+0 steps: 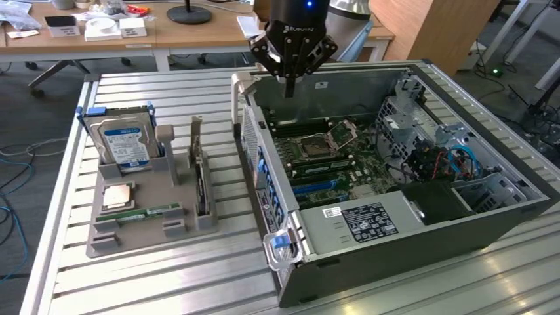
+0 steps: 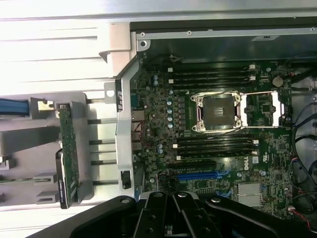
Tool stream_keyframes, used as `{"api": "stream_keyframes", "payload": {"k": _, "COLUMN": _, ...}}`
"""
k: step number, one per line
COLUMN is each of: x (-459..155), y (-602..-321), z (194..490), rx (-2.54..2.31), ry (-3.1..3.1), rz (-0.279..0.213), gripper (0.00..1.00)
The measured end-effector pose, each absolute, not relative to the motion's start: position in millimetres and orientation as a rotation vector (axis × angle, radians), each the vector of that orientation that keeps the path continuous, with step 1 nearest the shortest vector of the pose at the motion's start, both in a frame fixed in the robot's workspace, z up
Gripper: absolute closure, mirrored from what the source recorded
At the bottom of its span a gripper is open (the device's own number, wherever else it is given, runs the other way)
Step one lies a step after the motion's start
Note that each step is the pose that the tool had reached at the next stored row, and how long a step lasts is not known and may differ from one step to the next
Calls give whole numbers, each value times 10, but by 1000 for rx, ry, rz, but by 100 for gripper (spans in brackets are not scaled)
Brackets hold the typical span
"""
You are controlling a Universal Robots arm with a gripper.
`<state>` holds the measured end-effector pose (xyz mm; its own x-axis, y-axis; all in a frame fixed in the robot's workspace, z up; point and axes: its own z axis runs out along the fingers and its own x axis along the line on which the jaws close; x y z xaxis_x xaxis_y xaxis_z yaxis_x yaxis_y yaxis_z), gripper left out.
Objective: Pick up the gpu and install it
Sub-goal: 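Reach for the gpu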
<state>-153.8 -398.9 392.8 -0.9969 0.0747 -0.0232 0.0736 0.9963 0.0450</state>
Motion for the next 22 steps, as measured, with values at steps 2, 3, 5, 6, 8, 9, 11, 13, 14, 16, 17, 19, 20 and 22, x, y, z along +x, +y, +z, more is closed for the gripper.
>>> {"api": "stream_keyframes", "payload": {"k": 2, "x": -1553, "y": -3989, "z": 3927, "rx": 116, "ry": 3114, "rz": 69, "gripper": 89}}
{"api": "stream_keyframes", "payload": {"k": 3, "x": -1562, "y": -3989, "z": 3927, "rx": 115, "ry": 3114, "rz": 69, "gripper": 89}}
{"api": "stream_keyframes", "payload": {"k": 5, "x": -1577, "y": -3988, "z": 3927, "rx": 115, "ry": 3114, "rz": 69, "gripper": 89}}
{"api": "stream_keyframes", "payload": {"k": 6, "x": -1584, "y": -3988, "z": 3926, "rx": 115, "ry": 3114, "rz": 69, "gripper": 89}}
{"api": "stream_keyframes", "payload": {"k": 8, "x": -1599, "y": -3988, "z": 3926, "rx": 115, "ry": 3114, "rz": 69, "gripper": 89}}
{"api": "stream_keyframes", "payload": {"k": 9, "x": -1607, "y": -3988, "z": 3926, "rx": 115, "ry": 3114, "rz": 69, "gripper": 89}}
{"api": "stream_keyframes", "payload": {"k": 11, "x": -1624, "y": -3989, "z": 3926, "rx": 115, "ry": 3114, "rz": 69, "gripper": 89}}
{"api": "stream_keyframes", "payload": {"k": 13, "x": -1640, "y": -3988, "z": 3925, "rx": 115, "ry": 3114, "rz": 69, "gripper": 89}}
{"api": "stream_keyframes", "payload": {"k": 14, "x": -1648, "y": -3988, "z": 3925, "rx": 115, "ry": 3114, "rz": 69, "gripper": 89}}
{"api": "stream_keyframes", "payload": {"k": 16, "x": -1664, "y": -3988, "z": 3925, "rx": 115, "ry": 3114, "rz": 69, "gripper": 89}}
{"api": "stream_keyframes", "payload": {"k": 17, "x": -1672, "y": -3988, "z": 3925, "rx": 115, "ry": 3114, "rz": 69, "gripper": 89}}
{"api": "stream_keyframes", "payload": {"k": 19, "x": -1690, "y": -3988, "z": 3924, "rx": 114, "ry": 3114, "rz": 69, "gripper": 89}}
{"api": "stream_keyframes", "payload": {"k": 20, "x": -1698, "y": -3989, "z": 3924, "rx": 114, "ry": 3114, "rz": 69, "gripper": 89}}
{"api": "stream_keyframes", "payload": {"k": 22, "x": -1716, "y": -3988, "z": 3924, "rx": 114, "ry": 3114, "rz": 69, "gripper": 89}}
